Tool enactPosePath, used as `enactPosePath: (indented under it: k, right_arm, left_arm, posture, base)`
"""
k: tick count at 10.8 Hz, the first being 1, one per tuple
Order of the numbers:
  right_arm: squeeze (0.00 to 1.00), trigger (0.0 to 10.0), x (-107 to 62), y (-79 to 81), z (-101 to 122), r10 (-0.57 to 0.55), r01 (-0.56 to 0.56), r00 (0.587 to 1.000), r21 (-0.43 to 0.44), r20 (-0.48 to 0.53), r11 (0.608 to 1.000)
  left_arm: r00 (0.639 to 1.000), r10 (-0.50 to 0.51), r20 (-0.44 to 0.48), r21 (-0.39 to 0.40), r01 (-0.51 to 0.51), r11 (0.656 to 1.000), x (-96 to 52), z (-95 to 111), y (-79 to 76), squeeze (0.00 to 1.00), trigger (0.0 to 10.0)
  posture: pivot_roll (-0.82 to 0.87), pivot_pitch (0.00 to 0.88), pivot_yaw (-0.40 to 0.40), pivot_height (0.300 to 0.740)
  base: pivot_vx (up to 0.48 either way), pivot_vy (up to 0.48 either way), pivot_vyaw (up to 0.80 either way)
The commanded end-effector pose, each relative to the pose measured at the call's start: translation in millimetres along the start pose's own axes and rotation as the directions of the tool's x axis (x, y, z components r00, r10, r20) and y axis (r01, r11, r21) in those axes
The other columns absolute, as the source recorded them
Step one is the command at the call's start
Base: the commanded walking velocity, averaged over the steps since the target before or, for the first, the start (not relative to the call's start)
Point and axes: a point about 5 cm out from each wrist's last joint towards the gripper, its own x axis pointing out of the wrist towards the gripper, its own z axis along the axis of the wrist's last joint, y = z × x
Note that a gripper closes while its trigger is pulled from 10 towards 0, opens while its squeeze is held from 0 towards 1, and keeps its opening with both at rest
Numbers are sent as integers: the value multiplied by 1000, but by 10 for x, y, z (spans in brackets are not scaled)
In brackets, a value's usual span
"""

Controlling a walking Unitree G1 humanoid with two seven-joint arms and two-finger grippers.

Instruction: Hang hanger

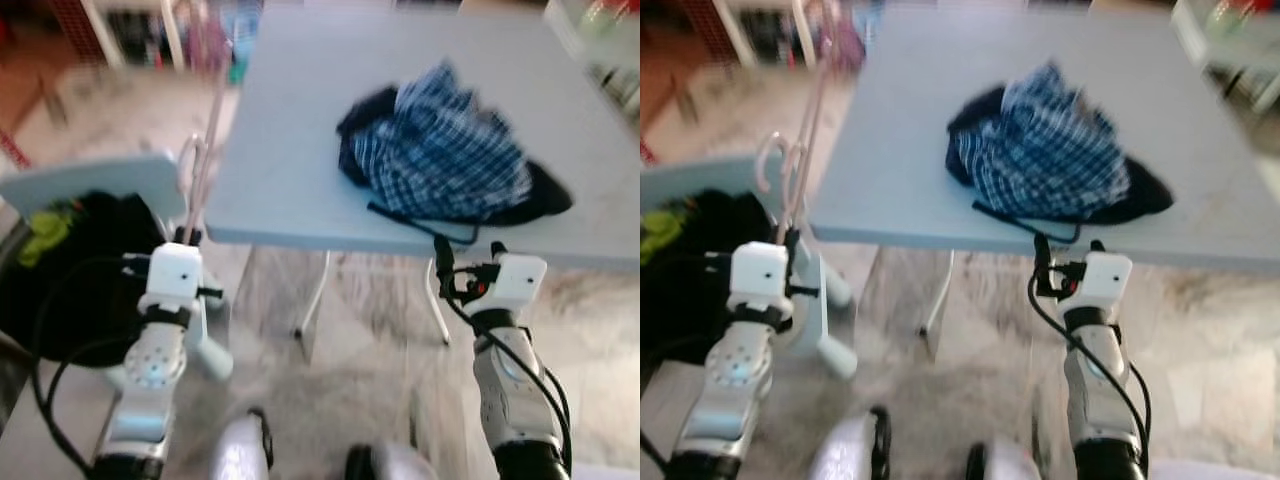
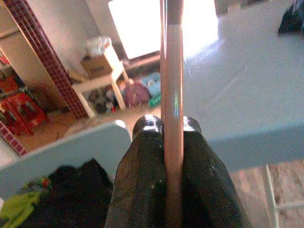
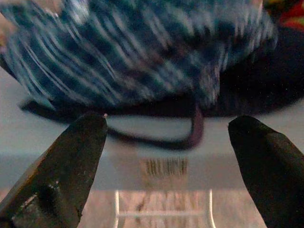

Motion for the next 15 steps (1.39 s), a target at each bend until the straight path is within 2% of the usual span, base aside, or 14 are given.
enactPosePath:
  k: [1, 2, 4, 6, 15]
  right_arm:
    - [0, 10000, 32, 31, 57, 20, -20, 999, 11, 27, 1000]
    - [0, 10000, 60, 17, 93, 20, -20, 999, 8, 37, 1000]
    - [0, 10000, 169, -23, 197, 9, -8, 998, -14, 70, 1000]
    - [0, 10000, 267, -21, 294, 5, -3, 995, -20, 100, 1000]
    - [0, 10000, 277, -8, 301, -18, 24, 994, -57, 105, 998]
  left_arm:
    - [1000, -4, -1, -20, 4, 1000, 8, -20, -56, 0, 10000]
    - [1000, -15, 18, -41, 16, 999, 29, 4, -108, 0, 10000]
    - [999, -11, 34, -59, 13, 998, 45, 18, -109, 0, 10000]
    - [999, 5, 47, -65, -2, 998, 56, 16, -82, 0, 10000]
    - [998, 15, 63, -36, -13, 999, 36, 38, -31, 0, 10000]
  posture:
    - [31, 0, -17, 740]
    - [30, 0, -23, 740]
    - [31, 0, -35, 740]
    - [32, 0, -42, 740]
    - [42, 37, -46, 740]
  base:
    - [0, 0, 0]
    - [0, 0, 0]
    - [0, 0, 0]
    - [289, 0, 0]
    - [287, 0, 0]
